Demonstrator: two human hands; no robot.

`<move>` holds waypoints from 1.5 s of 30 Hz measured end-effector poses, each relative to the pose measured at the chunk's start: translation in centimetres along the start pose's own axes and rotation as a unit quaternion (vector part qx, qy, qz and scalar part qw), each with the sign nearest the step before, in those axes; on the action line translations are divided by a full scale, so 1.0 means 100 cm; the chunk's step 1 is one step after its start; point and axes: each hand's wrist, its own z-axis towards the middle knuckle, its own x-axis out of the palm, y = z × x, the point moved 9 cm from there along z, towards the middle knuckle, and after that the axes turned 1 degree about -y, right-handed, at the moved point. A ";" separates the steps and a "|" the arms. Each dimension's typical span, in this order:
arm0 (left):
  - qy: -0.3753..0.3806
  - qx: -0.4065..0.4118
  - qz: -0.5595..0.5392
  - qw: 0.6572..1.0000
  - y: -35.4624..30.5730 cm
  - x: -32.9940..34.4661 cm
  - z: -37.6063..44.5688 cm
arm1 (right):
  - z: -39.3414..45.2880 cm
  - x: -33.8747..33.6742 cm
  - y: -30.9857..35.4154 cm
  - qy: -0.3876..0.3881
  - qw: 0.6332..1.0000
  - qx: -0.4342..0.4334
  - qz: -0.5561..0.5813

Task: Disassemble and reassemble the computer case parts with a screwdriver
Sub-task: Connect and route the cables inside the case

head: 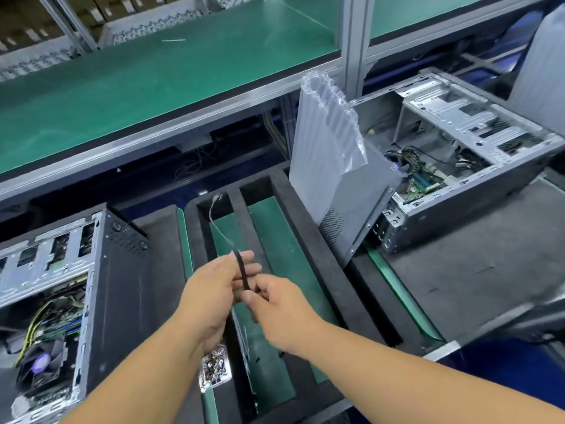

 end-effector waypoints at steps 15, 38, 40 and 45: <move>0.044 0.028 -0.288 0.956 -0.049 -0.035 -0.001 | -0.019 -0.013 -0.018 -0.016 0.995 0.063 0.072; 0.052 -0.011 -0.231 0.972 -0.035 0.063 0.011 | -0.022 -0.167 -0.105 -0.270 0.935 0.128 0.189; 0.041 -0.014 -0.227 0.973 -0.032 0.058 0.014 | -0.021 -0.167 -0.104 -0.264 0.941 0.121 0.172; 0.007 -0.022 -0.229 0.973 -0.025 0.040 0.021 | -0.017 -0.158 -0.106 -0.254 0.948 0.105 0.164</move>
